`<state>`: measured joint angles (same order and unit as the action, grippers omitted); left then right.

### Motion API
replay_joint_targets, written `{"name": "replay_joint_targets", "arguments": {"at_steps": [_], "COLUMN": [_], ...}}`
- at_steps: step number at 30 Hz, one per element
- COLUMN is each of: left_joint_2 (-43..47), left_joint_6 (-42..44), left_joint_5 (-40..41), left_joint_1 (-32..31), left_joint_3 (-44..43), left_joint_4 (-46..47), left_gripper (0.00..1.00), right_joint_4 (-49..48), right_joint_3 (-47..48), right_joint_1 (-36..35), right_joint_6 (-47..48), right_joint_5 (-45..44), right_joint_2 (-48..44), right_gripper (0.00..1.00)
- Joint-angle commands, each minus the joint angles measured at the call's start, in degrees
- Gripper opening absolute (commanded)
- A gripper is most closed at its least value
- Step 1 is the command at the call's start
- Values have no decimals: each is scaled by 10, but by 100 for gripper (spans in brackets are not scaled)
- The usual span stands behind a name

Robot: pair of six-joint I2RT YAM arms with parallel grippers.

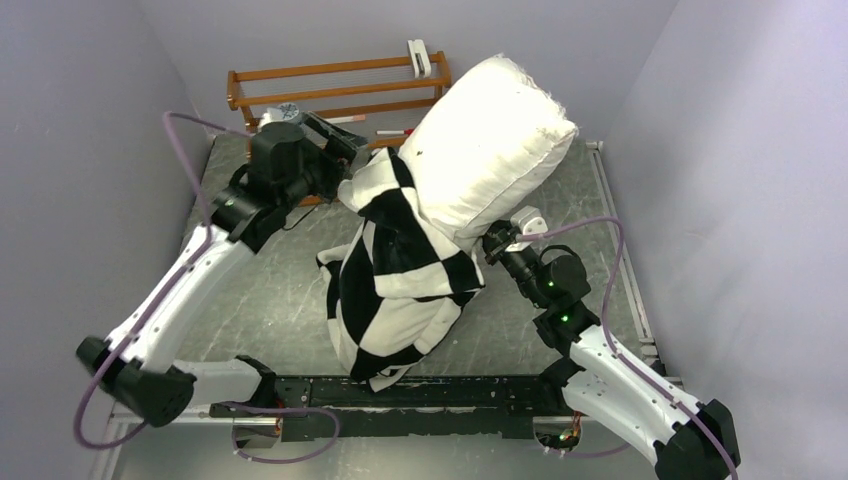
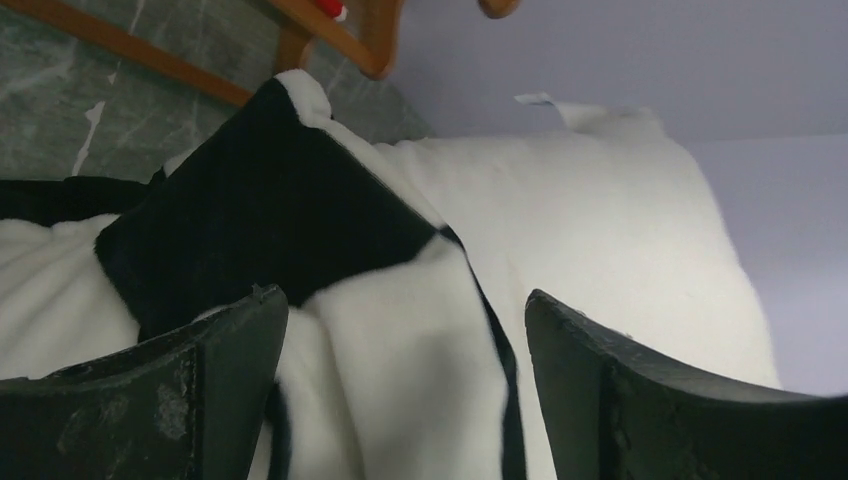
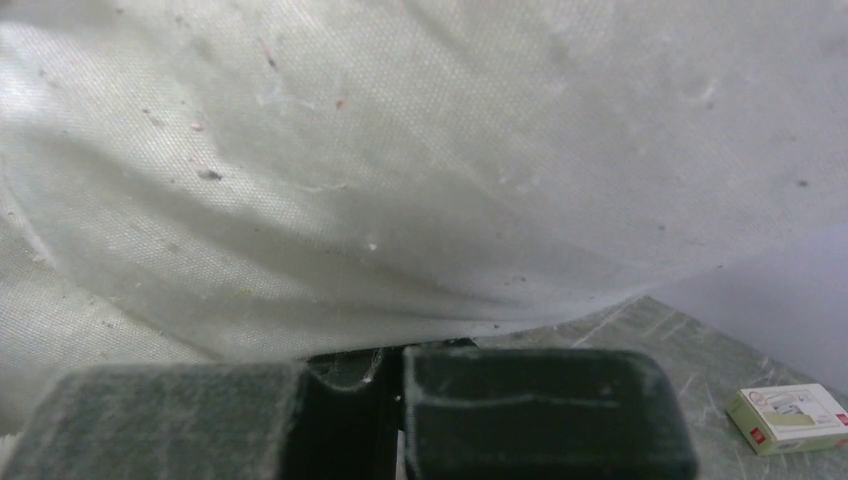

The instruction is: Put the pillow into the pillowcase

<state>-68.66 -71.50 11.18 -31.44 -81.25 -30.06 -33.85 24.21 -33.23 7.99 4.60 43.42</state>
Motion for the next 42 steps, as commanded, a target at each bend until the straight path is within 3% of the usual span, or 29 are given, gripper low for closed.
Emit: {"name": "replay_joint_targets", "arguments": {"at_steps": [1, 4, 5, 8, 9, 12, 15, 17, 19, 21, 26, 31, 34, 38, 40, 42], "left_joint_2": [-72, -110, -117, -126, -127, -143, -182, -197, -180, -138, -80, 8, 34, 27, 20, 15], "left_joint_6": [-17, -13, -14, -20, -17, 18, 91, 143, 191, 222, 226, 253, 271, 281, 275, 269], "left_joint_5": [-101, -155, -175, -219, -225, -242, -251, -251, -245, -264, -400, -422, -421, -433, -439, -442], "left_joint_1": [11, 11, 11, 10, 11, 12, 12, 15, 27, 44, 114, 120, 120, 120, 120, 120], "left_joint_3": [-11, -35, -35, -25, -30, -103, -261, -319, -282, -179, 18, 179, 196, 184, 186, 189], "left_joint_4": [67, 119, 153, 263, 296, 343, 272, 225, 236, 315, 424, 490, 500, 491, 503, 512], "left_gripper": [90, 75, 64, 12, 6, 5, 5, 5, 5, 5, 5, 5, 5, 5, 5, 5], "right_joint_4": [-36, -26, -27, -33, -29, 6, 141, 231, 283, 301, 376, 489, 512, 537, 548, 578], "right_joint_3": [38, 61, 70, 104, 126, 234, 424, 528, 562, 554, 562, 596, 595, 597, 593, 598], "right_joint_1": [-6, -7, -7, -7, -7, -7, -6, -6, -6, -7, -7, -6, -6, -6, -6, -6], "right_joint_6": [4, 18, 21, 49, 63, 88, 51, -7, -63, -109, -46, -36, -128, -277, -296, -290], "right_joint_5": [17, 22, 19, 5, -2, -32, -64, -38, 2, -5, -40, -4, 17, -42, -84, -131], "right_joint_2": [-13, -4, 0, 20, 30, 71, 132, 167, 178, 174, 182, 223, 231, 229, 223, 231], "right_gripper": [0, 0, 0, 0, 0, 0, 0, 0, 0, 0, 0, 2, 11, 35, 46, 50]}}
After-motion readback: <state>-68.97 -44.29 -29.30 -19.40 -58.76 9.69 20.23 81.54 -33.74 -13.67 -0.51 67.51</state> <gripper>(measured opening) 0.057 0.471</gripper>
